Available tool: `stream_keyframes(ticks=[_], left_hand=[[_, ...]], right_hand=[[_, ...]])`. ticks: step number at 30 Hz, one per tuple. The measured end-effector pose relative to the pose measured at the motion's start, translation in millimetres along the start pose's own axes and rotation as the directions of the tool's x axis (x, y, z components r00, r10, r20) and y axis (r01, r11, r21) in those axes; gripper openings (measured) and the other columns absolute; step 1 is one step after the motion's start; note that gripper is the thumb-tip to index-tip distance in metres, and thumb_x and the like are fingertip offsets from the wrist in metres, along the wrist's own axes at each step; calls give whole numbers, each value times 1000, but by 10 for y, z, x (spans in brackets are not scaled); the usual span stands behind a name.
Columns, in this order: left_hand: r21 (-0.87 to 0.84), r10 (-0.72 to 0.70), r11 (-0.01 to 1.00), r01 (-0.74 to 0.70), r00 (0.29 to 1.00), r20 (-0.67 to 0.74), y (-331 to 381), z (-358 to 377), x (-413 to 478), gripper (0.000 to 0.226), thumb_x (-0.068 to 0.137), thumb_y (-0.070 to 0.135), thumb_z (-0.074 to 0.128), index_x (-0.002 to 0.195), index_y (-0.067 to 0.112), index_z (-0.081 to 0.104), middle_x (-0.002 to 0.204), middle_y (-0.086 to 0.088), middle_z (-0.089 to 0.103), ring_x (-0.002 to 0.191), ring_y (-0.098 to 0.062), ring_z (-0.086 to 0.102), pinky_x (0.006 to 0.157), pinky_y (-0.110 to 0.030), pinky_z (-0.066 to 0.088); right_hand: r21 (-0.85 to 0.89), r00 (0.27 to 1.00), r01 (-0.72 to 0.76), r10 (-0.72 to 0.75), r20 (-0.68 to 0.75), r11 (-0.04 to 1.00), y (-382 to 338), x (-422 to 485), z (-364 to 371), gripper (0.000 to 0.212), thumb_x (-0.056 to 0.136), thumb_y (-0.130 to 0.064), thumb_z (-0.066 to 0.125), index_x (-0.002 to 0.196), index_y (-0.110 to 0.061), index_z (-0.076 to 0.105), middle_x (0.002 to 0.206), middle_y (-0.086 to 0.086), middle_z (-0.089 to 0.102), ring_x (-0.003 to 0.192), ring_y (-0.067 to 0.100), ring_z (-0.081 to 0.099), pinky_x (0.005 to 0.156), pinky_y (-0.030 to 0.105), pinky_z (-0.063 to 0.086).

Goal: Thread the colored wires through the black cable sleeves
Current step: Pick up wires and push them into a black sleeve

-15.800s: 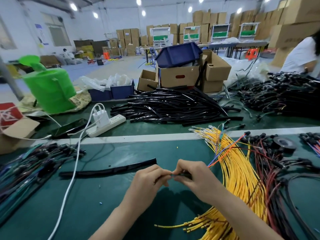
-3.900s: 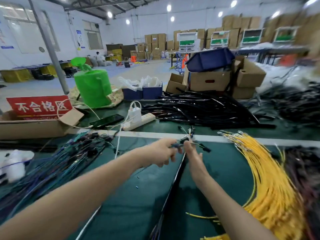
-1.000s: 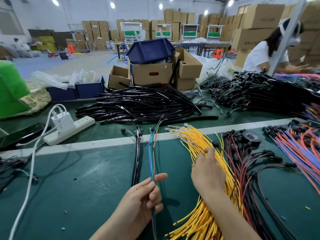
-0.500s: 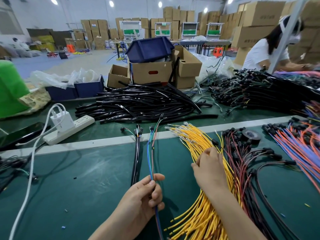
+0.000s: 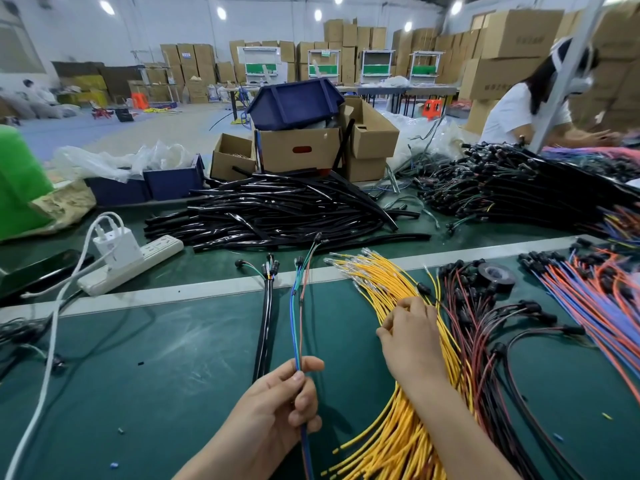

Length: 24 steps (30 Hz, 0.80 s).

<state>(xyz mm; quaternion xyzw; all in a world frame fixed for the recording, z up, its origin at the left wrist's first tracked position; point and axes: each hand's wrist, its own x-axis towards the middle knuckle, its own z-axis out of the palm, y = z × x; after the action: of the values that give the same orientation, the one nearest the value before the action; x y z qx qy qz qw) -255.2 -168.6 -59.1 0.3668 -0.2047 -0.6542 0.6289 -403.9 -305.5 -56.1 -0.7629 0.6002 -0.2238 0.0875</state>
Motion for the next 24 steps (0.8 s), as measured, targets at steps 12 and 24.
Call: stream_keyframes(ticks=[12,24], left_hand=[[18,-5,1000,5,1000,-8,15,24,-36,27,79,7,47,102,-5,56,51,-5,37,37,-11,32,41,-27,39],[11,-8,1000,8,1000,-4,32,57,-46,27,80,7,47,102,-5,56,51,-4,37,38,-10,32,41,-26,40]], right_hand=[[-10,999,38,-38,-19,999,-9,89,-22,23,94,-29,58,117,-27,62,137,-4,43,128,17,32,105,29,33],[72,997,47,-51,65,996,-35,71,-40,15,91,-19,63,103,-21,71,137,-3,46,129,17,33,106,30,32]])
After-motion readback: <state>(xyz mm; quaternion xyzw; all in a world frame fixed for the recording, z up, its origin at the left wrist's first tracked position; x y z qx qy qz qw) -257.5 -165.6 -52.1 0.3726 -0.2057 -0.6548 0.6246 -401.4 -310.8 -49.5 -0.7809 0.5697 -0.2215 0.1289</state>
